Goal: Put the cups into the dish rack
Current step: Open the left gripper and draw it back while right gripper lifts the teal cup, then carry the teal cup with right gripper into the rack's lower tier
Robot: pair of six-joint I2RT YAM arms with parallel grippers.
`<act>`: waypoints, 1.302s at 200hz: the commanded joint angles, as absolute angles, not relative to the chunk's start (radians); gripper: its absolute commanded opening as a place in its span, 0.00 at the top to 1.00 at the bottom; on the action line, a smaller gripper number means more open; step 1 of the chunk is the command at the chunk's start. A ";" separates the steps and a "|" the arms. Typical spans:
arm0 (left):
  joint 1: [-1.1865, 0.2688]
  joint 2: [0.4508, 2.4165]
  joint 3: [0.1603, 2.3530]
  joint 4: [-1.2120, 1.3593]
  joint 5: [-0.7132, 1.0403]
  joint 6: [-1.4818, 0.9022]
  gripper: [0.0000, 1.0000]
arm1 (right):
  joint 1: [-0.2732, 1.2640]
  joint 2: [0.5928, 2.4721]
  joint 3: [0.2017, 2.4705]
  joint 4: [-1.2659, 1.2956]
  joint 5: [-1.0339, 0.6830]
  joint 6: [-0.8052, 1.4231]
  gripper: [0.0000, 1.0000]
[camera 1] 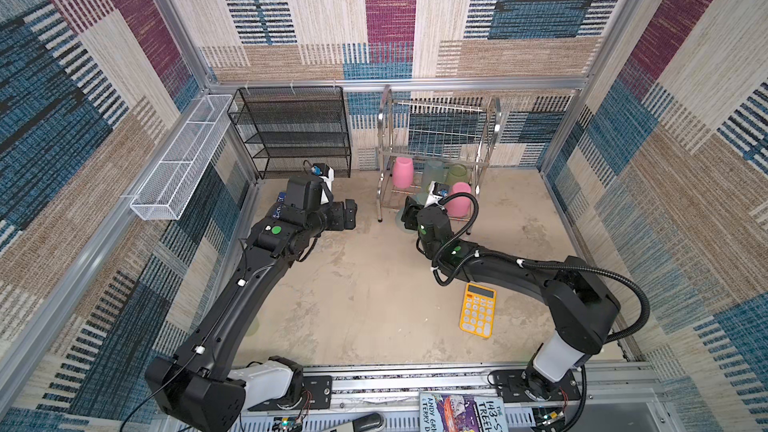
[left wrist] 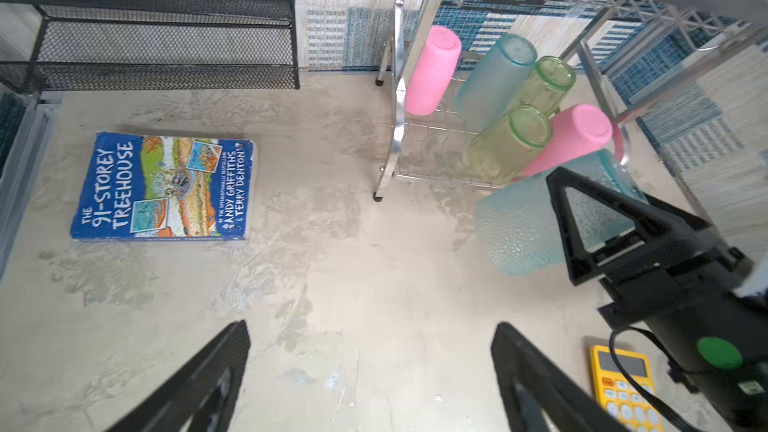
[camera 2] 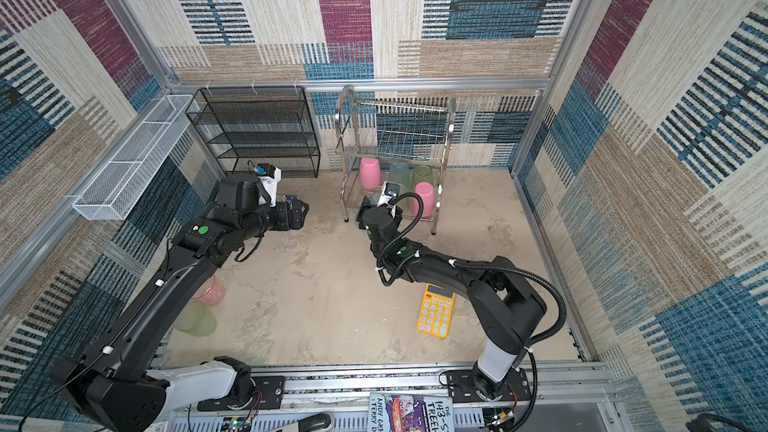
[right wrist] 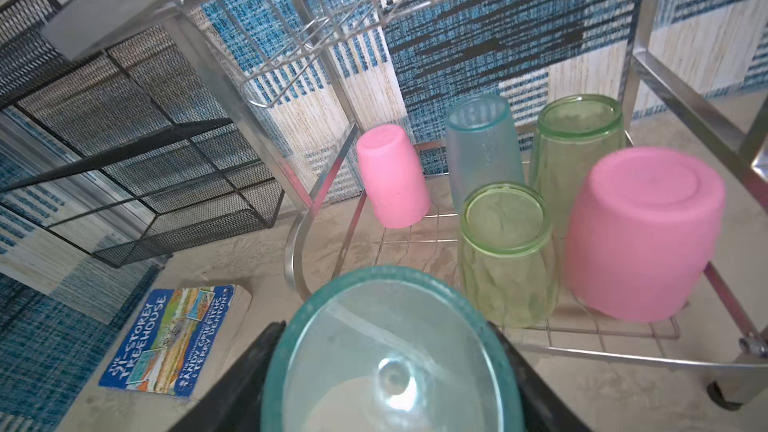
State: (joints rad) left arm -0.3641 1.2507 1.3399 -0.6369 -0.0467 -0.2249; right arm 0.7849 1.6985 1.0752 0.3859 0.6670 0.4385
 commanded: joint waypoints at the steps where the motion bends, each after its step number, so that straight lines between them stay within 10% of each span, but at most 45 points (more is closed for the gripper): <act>1: -0.368 1.248 1.334 -0.652 -0.077 -0.141 0.06 | 0.789 1.731 1.088 0.521 0.722 0.297 0.38; 260: -0.316 1.091 1.123 -0.454 0.132 -0.166 0.07 | 0.727 2.183 1.483 0.720 0.749 -0.067 0.35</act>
